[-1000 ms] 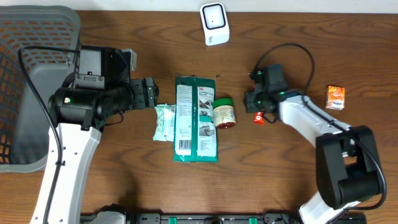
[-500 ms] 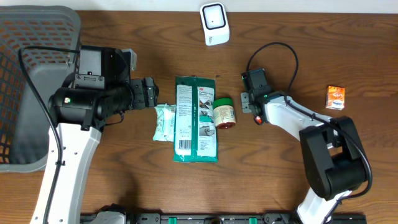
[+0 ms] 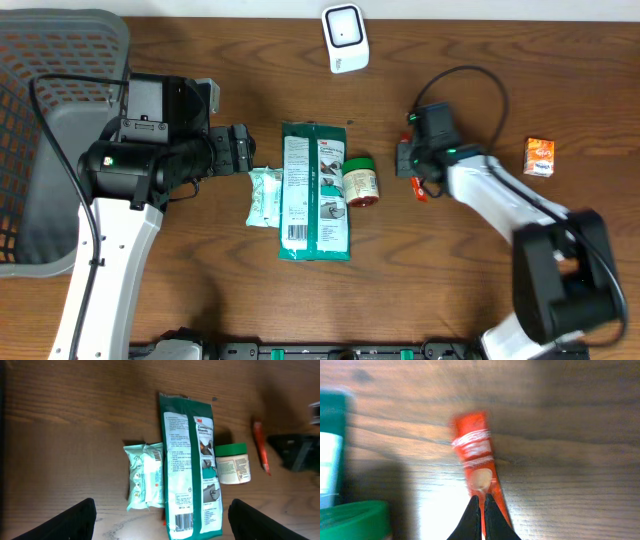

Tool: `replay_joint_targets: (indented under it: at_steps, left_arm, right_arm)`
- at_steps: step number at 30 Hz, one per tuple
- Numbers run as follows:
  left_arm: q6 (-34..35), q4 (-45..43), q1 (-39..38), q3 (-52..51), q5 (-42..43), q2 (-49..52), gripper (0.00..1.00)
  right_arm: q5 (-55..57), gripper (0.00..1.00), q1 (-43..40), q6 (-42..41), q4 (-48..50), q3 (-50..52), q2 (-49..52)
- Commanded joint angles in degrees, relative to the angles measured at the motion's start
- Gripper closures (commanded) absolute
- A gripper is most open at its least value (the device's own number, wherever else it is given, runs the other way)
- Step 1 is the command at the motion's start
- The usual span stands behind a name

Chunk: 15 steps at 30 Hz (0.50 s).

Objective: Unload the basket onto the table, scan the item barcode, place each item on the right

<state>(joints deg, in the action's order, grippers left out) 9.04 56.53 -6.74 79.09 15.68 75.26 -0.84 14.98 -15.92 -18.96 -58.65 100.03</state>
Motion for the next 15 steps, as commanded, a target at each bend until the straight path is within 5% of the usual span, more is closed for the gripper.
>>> replay_joint_targets:
  at_steps: [1, 6, 7, 9, 15]
  left_arm:
    - [0.1, 0.0, 0.1, 0.7, -0.6, 0.0, 0.15]
    - [0.1, 0.0, 0.1, 0.7, -0.6, 0.0, 0.15]
    - [0.1, 0.0, 0.1, 0.7, -0.6, 0.0, 0.15]
    - [0.1, 0.0, 0.1, 0.7, -0.6, 0.0, 0.16]
    - [0.1, 0.0, 0.1, 0.7, -0.6, 0.0, 0.15]
  right_arm:
    - [-13.1, 0.99, -4.4, -0.5, -1.4, 0.2, -3.2]
    - [-15.8, 0.96, -7.1, 3.7, -4.2, 0.3, -2.2]
    - [-16.5, 0.74, -7.1, 5.4, -4.2, 0.3, -2.1]
    - [-16.9, 0.54, -6.4, 7.6, -4.2, 0.3, -2.0]
    - [-5.6, 0.52, -1.4, 11.7, -4.3, 0.3, -1.4]
